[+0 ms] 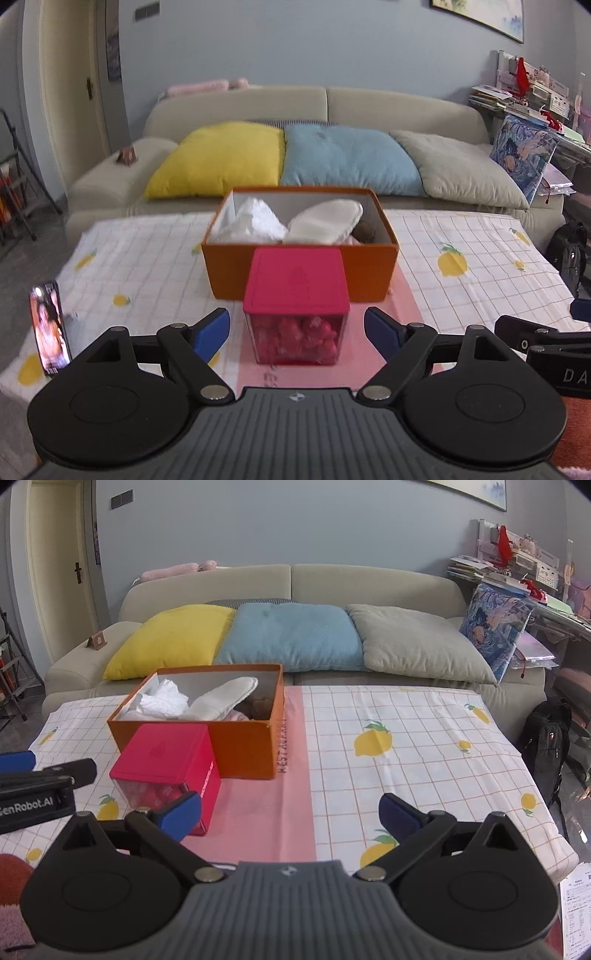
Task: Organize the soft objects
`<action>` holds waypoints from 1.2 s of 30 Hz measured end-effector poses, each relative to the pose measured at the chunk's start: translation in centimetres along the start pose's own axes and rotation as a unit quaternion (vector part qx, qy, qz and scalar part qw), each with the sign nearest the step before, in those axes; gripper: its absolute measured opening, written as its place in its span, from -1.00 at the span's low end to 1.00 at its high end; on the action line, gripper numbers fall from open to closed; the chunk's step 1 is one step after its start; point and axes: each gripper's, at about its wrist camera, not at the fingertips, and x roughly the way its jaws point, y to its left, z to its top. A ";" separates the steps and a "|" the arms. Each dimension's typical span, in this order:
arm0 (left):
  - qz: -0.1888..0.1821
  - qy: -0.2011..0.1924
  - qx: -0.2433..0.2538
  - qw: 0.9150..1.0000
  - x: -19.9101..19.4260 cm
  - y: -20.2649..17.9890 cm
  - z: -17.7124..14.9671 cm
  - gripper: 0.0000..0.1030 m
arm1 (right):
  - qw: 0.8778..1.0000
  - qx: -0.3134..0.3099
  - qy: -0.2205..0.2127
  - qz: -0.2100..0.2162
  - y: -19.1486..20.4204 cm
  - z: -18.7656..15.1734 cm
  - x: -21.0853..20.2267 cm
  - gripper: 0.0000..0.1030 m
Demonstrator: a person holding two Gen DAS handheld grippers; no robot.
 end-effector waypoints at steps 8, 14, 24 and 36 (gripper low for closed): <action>-0.002 0.012 -0.004 1.000 0.3 0.1 -0.5 0.88 | 1.000 -0.026 -0.007 -0.004 1.0 -0.2 0.0 0.94; -0.006 0.016 0.008 1.000 0.5 -0.4 -0.6 0.88 | 1.000 -0.027 -0.012 0.001 1.1 -0.3 0.0 0.94; -0.009 0.010 0.023 1.000 0.3 -1.0 -0.5 0.88 | 0.999 -0.012 -0.033 0.002 0.6 -0.3 -0.6 0.94; -0.030 -0.005 0.045 0.999 0.1 -1.6 -0.4 0.88 | 0.999 0.006 -0.041 0.001 0.0 -0.2 -0.7 0.94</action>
